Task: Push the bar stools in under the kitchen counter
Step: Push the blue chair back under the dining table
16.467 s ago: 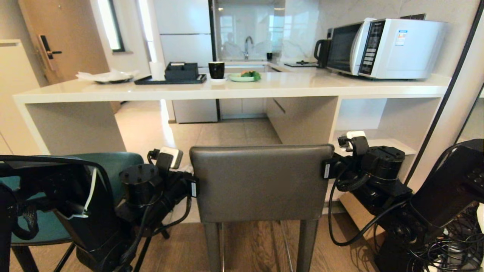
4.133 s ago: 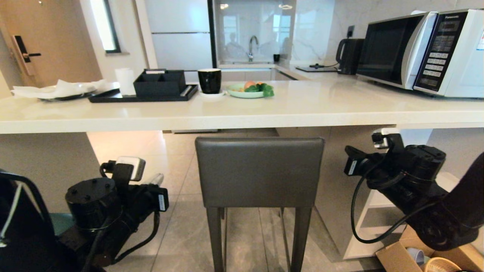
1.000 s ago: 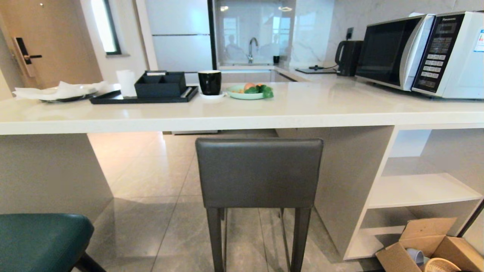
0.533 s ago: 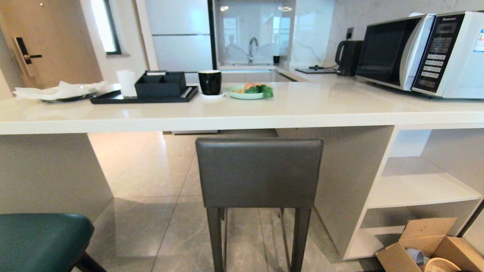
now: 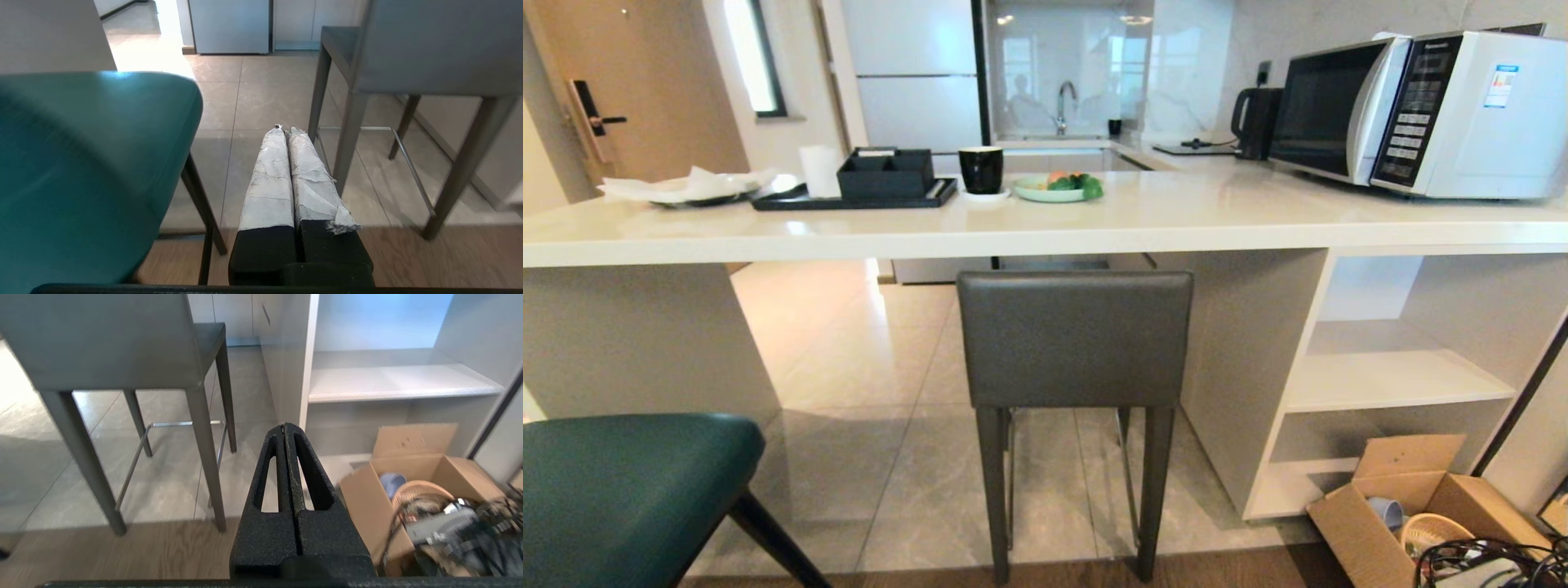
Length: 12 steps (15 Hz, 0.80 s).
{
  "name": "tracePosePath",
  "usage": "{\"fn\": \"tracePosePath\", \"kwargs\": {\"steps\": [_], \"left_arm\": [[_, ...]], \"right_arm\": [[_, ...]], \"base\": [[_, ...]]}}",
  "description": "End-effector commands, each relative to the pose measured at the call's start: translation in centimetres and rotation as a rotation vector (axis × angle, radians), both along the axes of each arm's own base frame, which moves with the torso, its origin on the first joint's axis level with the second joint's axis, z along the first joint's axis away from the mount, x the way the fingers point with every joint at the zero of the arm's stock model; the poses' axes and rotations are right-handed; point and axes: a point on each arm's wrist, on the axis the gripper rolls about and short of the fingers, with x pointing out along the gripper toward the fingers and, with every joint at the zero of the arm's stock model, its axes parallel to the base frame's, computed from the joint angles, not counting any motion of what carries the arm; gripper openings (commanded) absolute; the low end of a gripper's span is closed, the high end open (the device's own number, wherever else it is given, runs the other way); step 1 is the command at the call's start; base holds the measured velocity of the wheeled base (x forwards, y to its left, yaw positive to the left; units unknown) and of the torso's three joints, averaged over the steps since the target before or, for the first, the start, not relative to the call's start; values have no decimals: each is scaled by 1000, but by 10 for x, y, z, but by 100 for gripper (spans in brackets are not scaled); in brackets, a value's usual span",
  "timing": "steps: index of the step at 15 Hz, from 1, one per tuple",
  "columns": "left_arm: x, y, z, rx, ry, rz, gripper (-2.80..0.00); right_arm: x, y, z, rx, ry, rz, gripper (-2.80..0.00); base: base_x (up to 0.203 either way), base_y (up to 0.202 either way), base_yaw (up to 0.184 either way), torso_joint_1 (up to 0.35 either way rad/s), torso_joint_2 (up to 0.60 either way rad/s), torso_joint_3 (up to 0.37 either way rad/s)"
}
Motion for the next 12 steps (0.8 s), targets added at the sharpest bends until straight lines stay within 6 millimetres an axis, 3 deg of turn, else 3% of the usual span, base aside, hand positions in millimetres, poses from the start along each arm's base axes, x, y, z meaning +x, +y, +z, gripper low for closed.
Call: {"fn": "tracePosePath", "kwargs": {"steps": [1, 12], "left_arm": [[0, 0, 0, 0, 3, 1, -280], [0, 0, 0, 0, 2, -1, -280]], "right_arm": [[0, 0, 0, -2, 2, 0, -280], [0, 0, 0, 0, 3, 0, -280]], "base": [[-196, 0, -4, 2, 2, 4], [-199, 0, -2, 3, 3, 5]]}}
